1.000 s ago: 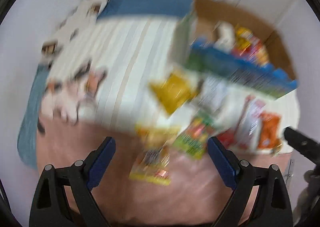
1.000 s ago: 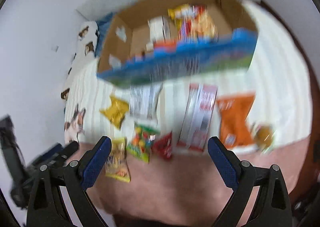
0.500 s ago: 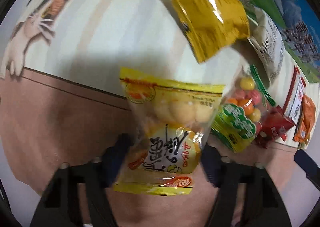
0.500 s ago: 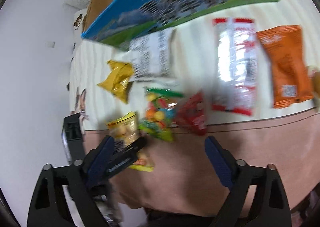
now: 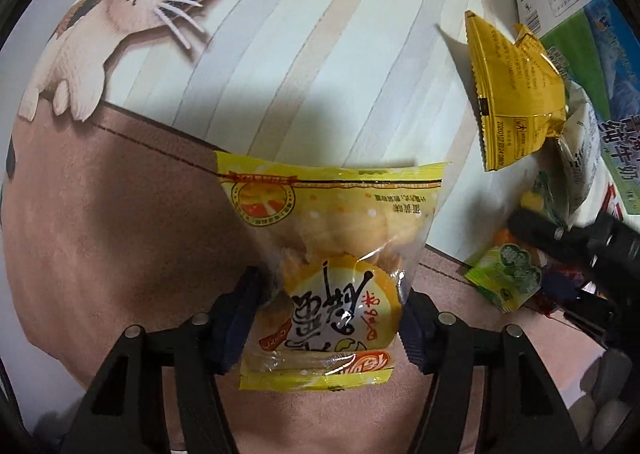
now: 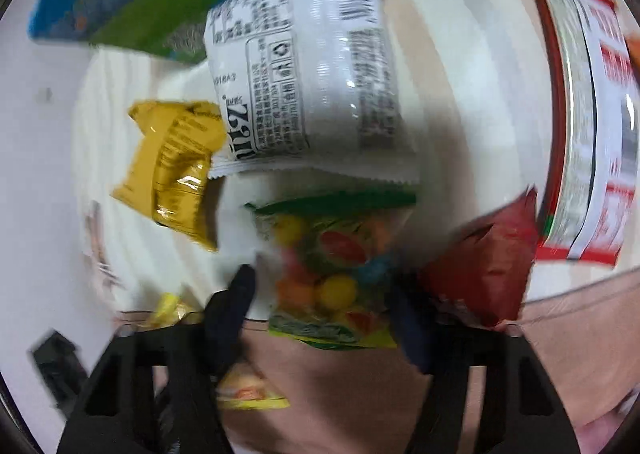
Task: Organize snacks
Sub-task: 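Grasp the yellow cracker bag with the left tool while the right tool grasps the watermelon candy bag, then carry both bags into the box and open both tools to release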
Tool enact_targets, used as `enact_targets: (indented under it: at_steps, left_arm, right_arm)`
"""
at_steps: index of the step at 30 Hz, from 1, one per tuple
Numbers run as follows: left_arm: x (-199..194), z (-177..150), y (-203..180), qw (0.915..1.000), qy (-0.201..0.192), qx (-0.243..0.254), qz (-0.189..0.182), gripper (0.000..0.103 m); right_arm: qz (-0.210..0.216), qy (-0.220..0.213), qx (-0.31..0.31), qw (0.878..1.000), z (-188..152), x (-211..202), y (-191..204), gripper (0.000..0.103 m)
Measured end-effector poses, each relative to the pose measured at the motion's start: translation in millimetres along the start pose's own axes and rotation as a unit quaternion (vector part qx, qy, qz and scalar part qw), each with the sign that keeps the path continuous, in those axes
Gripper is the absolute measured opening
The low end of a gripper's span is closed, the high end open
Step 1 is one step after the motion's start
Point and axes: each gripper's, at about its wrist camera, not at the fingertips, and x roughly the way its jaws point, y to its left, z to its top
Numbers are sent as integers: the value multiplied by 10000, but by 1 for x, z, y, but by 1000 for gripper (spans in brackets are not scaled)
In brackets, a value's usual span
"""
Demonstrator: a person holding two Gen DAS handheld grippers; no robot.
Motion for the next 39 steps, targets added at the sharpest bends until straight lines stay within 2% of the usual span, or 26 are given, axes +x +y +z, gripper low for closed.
enact_targets:
  at_steps: [5, 6, 9, 13, 16, 21, 26, 31, 36, 39]
  left_arm:
    - [3, 6, -13, 9997, -145, 188, 71, 60]
    - [2, 4, -15, 9995, -164, 244, 85, 56]
    - [3, -17, -29, 9986, -47, 530, -34, 56]
    - [11, -50, -46, 9962, 214, 833, -99, 56]
    - [23, -64, -55, 9952, 310, 929, -14, 56]
    - [36, -62, -69, 9926, 369, 1129, 234, 56]
    - [44, -57, -70, 9929, 386, 1080, 327, 57]
    - [47, -73, -82, 9931, 280, 1046, 441, 56]
    - [27, -84, -90, 9928, 192, 1109, 420, 43]
    - [9, -90, -100, 9924, 203, 1195, 218, 41]
  right_arm:
    - [-346, 154, -1088, 9933, -23, -8, 3, 53]
    - [-418, 230, -1240, 9911, -29, -10, -1, 53]
    - [-648, 486, -1725, 9817, -55, -15, -14, 52]
    - [-935, 571, -1913, 9754, -84, -19, -37, 52]
    - [-870, 480, -1693, 9805, -95, -22, -52, 52]
    - [-489, 337, -1028, 9929, -89, -22, -69, 54]
    - [-483, 268, -921, 9942, -91, -25, -84, 56]
    - [-540, 196, -917, 9941, -97, -15, -81, 55]
    - [-563, 75, -1011, 9933, -110, -13, -81, 52]
    - [-294, 78, -903, 9954, -114, -23, -88, 52]
